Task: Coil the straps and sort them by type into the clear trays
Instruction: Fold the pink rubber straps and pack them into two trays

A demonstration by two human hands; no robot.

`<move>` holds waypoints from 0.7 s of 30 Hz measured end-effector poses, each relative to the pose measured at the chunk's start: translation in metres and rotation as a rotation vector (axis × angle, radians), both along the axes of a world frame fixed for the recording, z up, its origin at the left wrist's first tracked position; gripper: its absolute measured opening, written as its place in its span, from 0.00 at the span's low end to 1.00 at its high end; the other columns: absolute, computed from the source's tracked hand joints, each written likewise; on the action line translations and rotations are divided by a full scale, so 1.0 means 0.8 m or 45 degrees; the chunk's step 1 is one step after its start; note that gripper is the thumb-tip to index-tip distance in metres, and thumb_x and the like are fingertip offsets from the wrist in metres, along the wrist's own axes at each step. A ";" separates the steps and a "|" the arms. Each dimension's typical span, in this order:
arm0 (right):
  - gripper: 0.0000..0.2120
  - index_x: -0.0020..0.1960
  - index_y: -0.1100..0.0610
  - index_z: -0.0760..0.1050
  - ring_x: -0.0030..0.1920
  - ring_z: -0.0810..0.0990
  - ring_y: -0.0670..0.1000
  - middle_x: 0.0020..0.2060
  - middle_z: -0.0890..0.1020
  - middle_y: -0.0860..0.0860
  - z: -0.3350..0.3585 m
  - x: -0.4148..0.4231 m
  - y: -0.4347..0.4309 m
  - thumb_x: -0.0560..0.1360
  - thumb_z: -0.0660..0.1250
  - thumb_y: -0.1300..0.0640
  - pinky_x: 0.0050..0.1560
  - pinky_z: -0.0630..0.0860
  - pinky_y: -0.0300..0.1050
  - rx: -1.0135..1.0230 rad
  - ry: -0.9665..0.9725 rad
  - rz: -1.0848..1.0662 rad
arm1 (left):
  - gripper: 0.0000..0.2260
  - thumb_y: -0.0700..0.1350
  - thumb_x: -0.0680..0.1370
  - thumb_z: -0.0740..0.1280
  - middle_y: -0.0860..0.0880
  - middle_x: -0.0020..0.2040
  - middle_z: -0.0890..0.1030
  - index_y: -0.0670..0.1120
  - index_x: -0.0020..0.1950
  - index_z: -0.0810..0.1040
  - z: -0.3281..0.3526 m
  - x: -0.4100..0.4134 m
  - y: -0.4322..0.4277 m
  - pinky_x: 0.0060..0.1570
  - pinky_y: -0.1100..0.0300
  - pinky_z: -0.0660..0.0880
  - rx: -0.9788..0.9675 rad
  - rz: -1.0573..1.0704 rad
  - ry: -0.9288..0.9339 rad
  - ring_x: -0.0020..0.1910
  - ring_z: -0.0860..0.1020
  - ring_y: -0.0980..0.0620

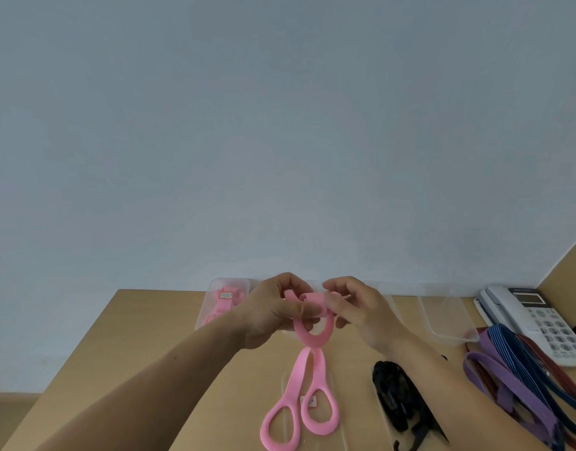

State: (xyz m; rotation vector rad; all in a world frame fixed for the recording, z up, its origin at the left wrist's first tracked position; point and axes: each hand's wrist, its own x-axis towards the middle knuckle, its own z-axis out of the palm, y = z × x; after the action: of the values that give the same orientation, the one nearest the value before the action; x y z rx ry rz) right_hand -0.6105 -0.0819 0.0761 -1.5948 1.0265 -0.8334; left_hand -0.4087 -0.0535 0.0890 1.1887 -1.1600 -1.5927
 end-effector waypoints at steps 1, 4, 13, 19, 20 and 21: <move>0.07 0.50 0.53 0.80 0.39 0.81 0.51 0.42 0.83 0.51 0.001 0.000 -0.001 0.78 0.68 0.49 0.43 0.80 0.48 0.036 0.022 -0.005 | 0.16 0.32 0.70 0.76 0.39 0.46 0.82 0.39 0.54 0.75 -0.001 0.000 -0.001 0.47 0.51 0.81 -0.021 0.008 -0.021 0.40 0.82 0.43; 0.10 0.45 0.55 0.80 0.32 0.80 0.50 0.36 0.83 0.53 0.003 0.001 -0.003 0.78 0.68 0.49 0.37 0.79 0.45 0.114 0.058 -0.013 | 0.17 0.32 0.69 0.77 0.43 0.44 0.81 0.41 0.52 0.76 -0.005 0.000 -0.002 0.44 0.55 0.80 -0.101 0.020 -0.078 0.38 0.81 0.46; 0.10 0.45 0.53 0.80 0.29 0.78 0.50 0.38 0.83 0.52 -0.002 0.003 -0.005 0.65 0.75 0.54 0.30 0.75 0.42 0.063 -0.028 -0.121 | 0.23 0.39 0.69 0.77 0.49 0.57 0.77 0.52 0.59 0.73 -0.015 -0.010 -0.003 0.47 0.59 0.81 -0.312 -0.005 -0.427 0.49 0.81 0.49; 0.13 0.44 0.44 0.78 0.34 0.77 0.52 0.42 0.82 0.51 -0.001 -0.005 -0.004 0.71 0.74 0.62 0.36 0.77 0.48 -0.159 -0.014 -0.121 | 0.20 0.47 0.74 0.72 0.38 0.51 0.84 0.39 0.61 0.74 -0.006 -0.003 -0.001 0.49 0.53 0.82 -0.031 -0.098 -0.136 0.50 0.84 0.39; 0.14 0.45 0.43 0.78 0.35 0.78 0.52 0.41 0.82 0.49 -0.002 -0.007 -0.004 0.71 0.74 0.62 0.38 0.77 0.49 -0.176 -0.013 -0.111 | 0.21 0.49 0.75 0.71 0.37 0.52 0.84 0.37 0.61 0.74 -0.004 -0.001 0.000 0.49 0.53 0.81 0.017 -0.082 -0.062 0.50 0.84 0.38; 0.15 0.46 0.43 0.78 0.36 0.78 0.51 0.40 0.82 0.45 -0.003 -0.007 -0.003 0.71 0.75 0.63 0.38 0.77 0.46 -0.200 -0.013 -0.097 | 0.23 0.51 0.75 0.70 0.36 0.52 0.84 0.36 0.61 0.74 -0.002 0.000 -0.001 0.49 0.52 0.81 0.059 -0.061 0.001 0.51 0.84 0.37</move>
State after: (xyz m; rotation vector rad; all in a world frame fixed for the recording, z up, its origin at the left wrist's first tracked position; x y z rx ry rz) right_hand -0.6160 -0.0842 0.0740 -1.6892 1.0409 -0.9936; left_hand -0.4088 -0.0541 0.0873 1.1977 -1.1645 -1.6644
